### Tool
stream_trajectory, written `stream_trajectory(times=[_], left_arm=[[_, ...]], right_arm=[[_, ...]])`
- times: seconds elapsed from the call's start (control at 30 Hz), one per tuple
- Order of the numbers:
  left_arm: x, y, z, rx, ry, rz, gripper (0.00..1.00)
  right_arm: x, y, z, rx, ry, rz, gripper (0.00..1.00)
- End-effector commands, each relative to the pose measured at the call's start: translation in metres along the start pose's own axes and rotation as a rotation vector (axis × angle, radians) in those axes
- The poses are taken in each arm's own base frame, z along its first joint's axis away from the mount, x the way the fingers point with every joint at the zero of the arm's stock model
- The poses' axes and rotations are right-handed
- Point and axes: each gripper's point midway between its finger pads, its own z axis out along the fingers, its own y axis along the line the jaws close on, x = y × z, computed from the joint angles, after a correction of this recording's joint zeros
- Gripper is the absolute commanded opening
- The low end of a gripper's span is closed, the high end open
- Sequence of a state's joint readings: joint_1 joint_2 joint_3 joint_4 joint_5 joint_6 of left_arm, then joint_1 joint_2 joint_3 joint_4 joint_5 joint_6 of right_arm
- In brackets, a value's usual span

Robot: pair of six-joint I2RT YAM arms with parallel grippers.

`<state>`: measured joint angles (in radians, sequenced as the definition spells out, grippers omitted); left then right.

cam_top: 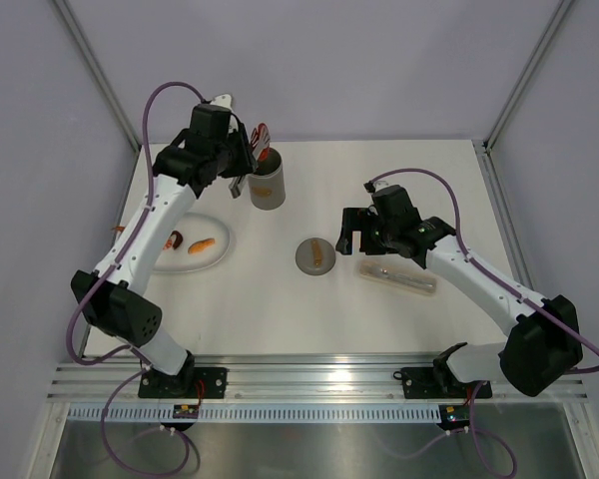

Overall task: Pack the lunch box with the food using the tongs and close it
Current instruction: Place the fake food in the packing box.

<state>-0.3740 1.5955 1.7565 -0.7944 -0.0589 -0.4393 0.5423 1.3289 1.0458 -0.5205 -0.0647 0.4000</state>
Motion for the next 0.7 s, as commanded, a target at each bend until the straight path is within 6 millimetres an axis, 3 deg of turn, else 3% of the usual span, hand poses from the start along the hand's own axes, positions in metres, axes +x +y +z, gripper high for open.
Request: stream_trajectory(times=[0.0, 0.17, 0.33, 0.67], left_arm=[[-0.041, -0.023, 0.007, 0.090, -0.147, 0.014, 0.21], [-0.034, -0.019, 0.025, 0.072, -0.131, 0.021, 0.22], [-0.016, -0.006, 0.041, 0.018, -0.090, 0.023, 0.32], [0.004, 0.012, 0.048, -0.046, -0.045, 0.032, 0.49]], right_arm=[[-0.018, 0.007, -0.009, -0.011, -0.049, -0.007, 0.99], [-0.016, 0.005, -0.010, -0.003, -0.046, -0.006, 1.00], [-0.013, 0.002, -0.010, 0.007, -0.041, -0.009, 0.99], [-0.014, 0.003, -0.012, 0.003, -0.044, -0.009, 0.99]])
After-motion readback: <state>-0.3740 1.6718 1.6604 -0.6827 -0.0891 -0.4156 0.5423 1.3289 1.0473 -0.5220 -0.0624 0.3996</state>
